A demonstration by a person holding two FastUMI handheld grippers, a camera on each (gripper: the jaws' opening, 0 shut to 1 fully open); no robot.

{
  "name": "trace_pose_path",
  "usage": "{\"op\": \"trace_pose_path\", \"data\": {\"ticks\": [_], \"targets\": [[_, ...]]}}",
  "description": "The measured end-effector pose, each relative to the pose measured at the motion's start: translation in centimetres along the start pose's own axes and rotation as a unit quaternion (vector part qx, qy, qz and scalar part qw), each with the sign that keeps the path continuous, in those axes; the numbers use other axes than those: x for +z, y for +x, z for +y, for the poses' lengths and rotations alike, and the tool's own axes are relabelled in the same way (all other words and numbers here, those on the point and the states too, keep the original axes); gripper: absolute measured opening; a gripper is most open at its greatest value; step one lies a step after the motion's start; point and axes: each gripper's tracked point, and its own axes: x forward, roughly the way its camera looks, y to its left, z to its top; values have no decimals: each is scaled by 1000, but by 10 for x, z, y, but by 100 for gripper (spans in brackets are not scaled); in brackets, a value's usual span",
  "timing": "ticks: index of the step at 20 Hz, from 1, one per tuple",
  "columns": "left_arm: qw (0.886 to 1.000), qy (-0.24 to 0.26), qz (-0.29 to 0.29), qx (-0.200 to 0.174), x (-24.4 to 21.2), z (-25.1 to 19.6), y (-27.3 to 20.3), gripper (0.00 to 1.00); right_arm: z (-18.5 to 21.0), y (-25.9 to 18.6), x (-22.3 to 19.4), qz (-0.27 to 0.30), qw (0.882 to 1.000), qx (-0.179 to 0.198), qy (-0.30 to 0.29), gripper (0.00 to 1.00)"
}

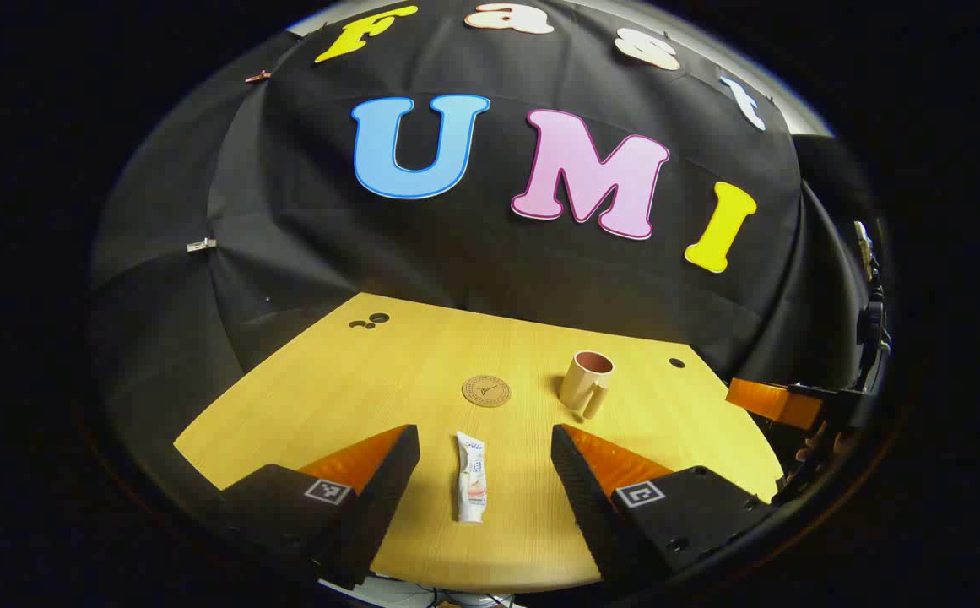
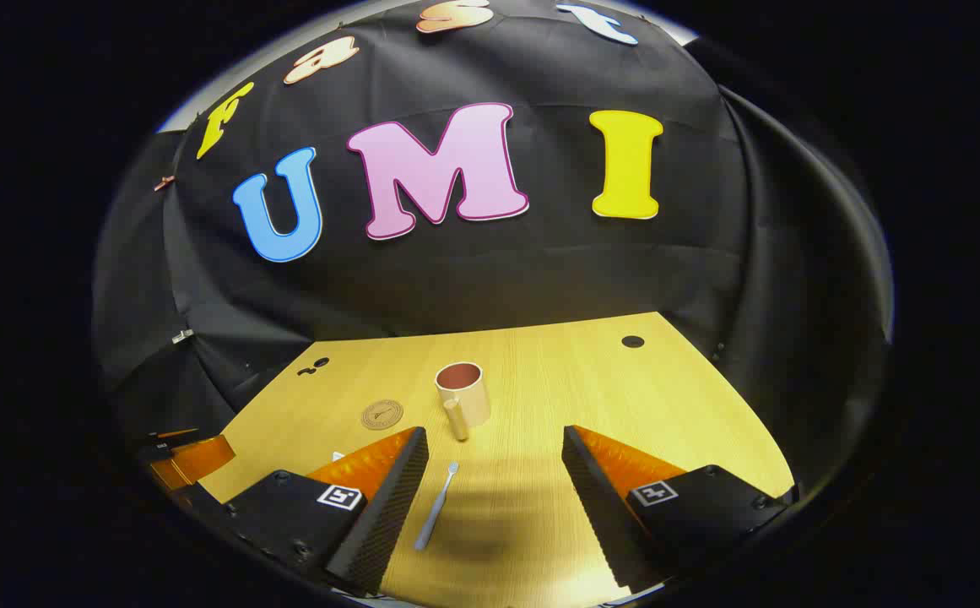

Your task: Put the toothbrush and toothpaste on the desktop into the cup, then pick up the cup and place it on the coaster on the desktop.

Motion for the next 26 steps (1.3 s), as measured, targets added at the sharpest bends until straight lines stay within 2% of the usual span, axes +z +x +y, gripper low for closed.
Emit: {"op": "trace_pose_path", "data": {"ticks": [15,22,26], "targets": [[1000,4,-4,-10,12,2,17,98,7,10,32,-29,999,7,-19,98],[998,-26,61,-16,-15,10,51,98,8,27,33,-13,999,27,-32,98],[994,-12,106,-14,-42,13,82,97,13,40,29,2,999,47,-27,98]]}}
